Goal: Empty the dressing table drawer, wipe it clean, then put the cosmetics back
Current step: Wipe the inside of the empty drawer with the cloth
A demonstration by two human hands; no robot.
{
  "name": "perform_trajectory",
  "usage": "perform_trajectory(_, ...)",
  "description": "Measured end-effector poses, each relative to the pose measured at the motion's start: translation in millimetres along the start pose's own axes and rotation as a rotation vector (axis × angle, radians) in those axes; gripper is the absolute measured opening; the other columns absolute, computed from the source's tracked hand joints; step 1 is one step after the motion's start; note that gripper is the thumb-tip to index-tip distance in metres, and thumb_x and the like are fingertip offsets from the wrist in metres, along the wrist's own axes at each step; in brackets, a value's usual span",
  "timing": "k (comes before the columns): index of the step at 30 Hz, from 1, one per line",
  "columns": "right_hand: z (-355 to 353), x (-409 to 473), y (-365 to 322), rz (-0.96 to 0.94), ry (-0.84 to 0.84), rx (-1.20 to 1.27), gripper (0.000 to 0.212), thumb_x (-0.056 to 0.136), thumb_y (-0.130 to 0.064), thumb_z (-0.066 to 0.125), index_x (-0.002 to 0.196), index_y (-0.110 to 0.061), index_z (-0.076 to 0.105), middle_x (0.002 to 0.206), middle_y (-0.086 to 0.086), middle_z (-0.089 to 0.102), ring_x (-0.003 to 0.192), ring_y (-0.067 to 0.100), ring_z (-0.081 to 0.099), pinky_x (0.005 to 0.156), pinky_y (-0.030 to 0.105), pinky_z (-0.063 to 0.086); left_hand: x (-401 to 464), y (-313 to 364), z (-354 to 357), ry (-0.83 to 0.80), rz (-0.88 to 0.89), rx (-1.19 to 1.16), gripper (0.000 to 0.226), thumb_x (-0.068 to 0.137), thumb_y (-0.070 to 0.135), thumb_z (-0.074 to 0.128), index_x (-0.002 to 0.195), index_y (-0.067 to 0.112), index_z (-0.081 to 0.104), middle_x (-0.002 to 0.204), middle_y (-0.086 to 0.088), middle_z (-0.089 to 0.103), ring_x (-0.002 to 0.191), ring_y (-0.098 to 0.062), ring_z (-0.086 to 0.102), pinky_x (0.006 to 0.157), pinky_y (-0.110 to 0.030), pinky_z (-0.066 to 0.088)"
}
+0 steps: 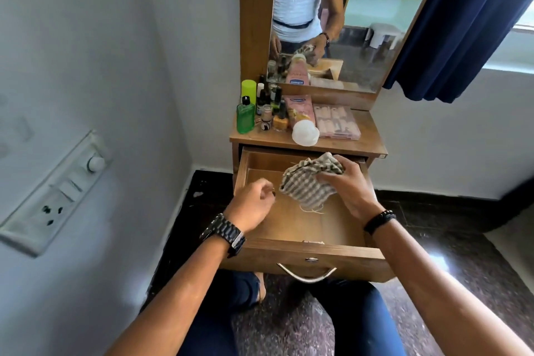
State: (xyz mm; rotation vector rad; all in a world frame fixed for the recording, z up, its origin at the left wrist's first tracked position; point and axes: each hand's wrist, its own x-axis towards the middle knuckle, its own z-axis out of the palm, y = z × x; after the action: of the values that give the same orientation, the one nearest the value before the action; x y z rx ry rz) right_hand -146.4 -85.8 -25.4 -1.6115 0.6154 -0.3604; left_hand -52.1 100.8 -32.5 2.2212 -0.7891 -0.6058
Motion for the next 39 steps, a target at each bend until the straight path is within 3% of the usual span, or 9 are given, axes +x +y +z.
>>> perform_trajectory(5, 6, 14, 2, 0.054, -0.069, 0.274, 0.036, 0.083, 0.008, 0.056, 0.116, -0.007, 0.055, 0.101, 0.01, 0.064, 0.092, 0.023, 0.06, 0.081, 0.033, 0.05, -2, -37, -4, 0.305, -0.036, 0.35, 0.031, 0.094, 0.025, 0.043, 0.122, 0.018, 0.052, 0.12, -0.004, 0.051, 0.101, -0.02, 0.053, 0.077, -0.033, 0.051)
perform_trajectory(9, 22, 23, 5, 0.075, -0.019, 0.196, 0.057, 0.077, 0.0, 0.071, 0.124, -0.013, 0.043, 0.11, 0.006, 0.062, 0.096, 0.021, 0.065, 0.081, 0.035, 0.053, -4, -60, 1, 0.249, -0.119, 0.361, 0.039, 0.095, 0.023, 0.039, 0.133, 0.016, 0.041, 0.13, -0.007, 0.044, 0.11, -0.025, 0.05, 0.084, -0.039, 0.05)
perform_trajectory(14, 55, 42, 24, 0.196, -0.066, 0.043, 0.021, 0.082, -0.011, 0.068, 0.101, -0.01, 0.062, 0.1, 0.011, 0.07, 0.092, 0.026, 0.068, 0.087, 0.04, 0.054, -5, -65, 5, 0.23, -0.172, 0.257, 0.043, 0.097, 0.024, 0.033, 0.14, 0.018, 0.033, 0.141, -0.003, 0.039, 0.118, -0.022, 0.049, 0.086, -0.037, 0.05)
perform_trajectory(18, 87, 68, 44, 0.215, 0.068, -0.188, 0.013, 0.082, -0.016, 0.067, 0.089, -0.006, 0.064, 0.089, 0.008, 0.068, 0.069, 0.016, 0.058, 0.063, 0.027, 0.049, -5, -65, 5, 0.153, -0.175, 0.273, 0.045, 0.098, 0.022, 0.028, 0.143, 0.021, 0.031, 0.145, 0.0, 0.038, 0.121, -0.02, 0.049, 0.092, -0.039, 0.047)
perform_trajectory(27, 137, 103, 44, 0.122, 0.079, -0.477, 0.012, 0.086, -0.022, 0.061, 0.088, -0.011, 0.055, 0.107, 0.018, 0.065, 0.098, 0.035, 0.061, 0.08, 0.034, 0.048, -10, -58, 7, 0.16, -0.188, 0.32, 0.048, 0.097, 0.02, 0.027, 0.145, 0.026, 0.025, 0.145, 0.002, 0.04, 0.121, -0.022, 0.05, 0.087, -0.035, 0.044)
perform_trajectory(30, 134, 102, 45, 0.105, -0.054, -0.462, 0.026, 0.086, -0.019, 0.057, 0.108, -0.007, 0.059, 0.113, 0.017, 0.064, 0.106, 0.033, 0.06, 0.079, 0.029, 0.045, -10, -55, 9, 0.163, -0.198, 0.349, 0.049, 0.097, 0.019, 0.027, 0.146, 0.024, 0.024, 0.146, 0.001, 0.039, 0.121, -0.023, 0.05, 0.085, -0.034, 0.043)
perform_trajectory(34, 115, 99, 39, 0.129, -0.293, -0.46, 0.068, 0.085, -0.012, 0.057, 0.146, -0.007, 0.028, 0.133, 0.013, 0.052, 0.096, 0.021, 0.061, 0.066, 0.022, 0.047, -8, -52, 10, 0.155, -0.214, 0.397, 0.05, 0.097, 0.019, 0.028, 0.146, 0.022, 0.022, 0.147, -0.002, 0.037, 0.124, -0.025, 0.047, 0.089, -0.037, 0.043)
perform_trajectory(36, 112, 95, 33, 0.097, -0.342, -0.519, 0.05, 0.085, -0.006, 0.053, 0.134, -0.008, 0.043, 0.107, 0.01, 0.06, 0.068, 0.015, 0.054, 0.048, 0.017, 0.04, -8, -51, 10, 0.14, -0.222, 0.405, 0.051, 0.096, 0.018, 0.029, 0.147, 0.022, 0.021, 0.147, -0.002, 0.037, 0.123, -0.027, 0.047, 0.09, -0.039, 0.043)
perform_trajectory(39, 113, 90, 23, 0.049, -0.371, -0.578, 0.009, 0.085, -0.002, 0.049, 0.081, -0.01, 0.049, 0.066, -0.002, 0.046, 0.052, 0.011, 0.037, 0.035, 0.013, 0.028, -8, -49, 10, 0.12, -0.227, 0.412, 0.053, 0.095, 0.017, 0.032, 0.147, 0.021, 0.02, 0.148, -0.003, 0.036, 0.125, -0.027, 0.046, 0.092, -0.039, 0.042)
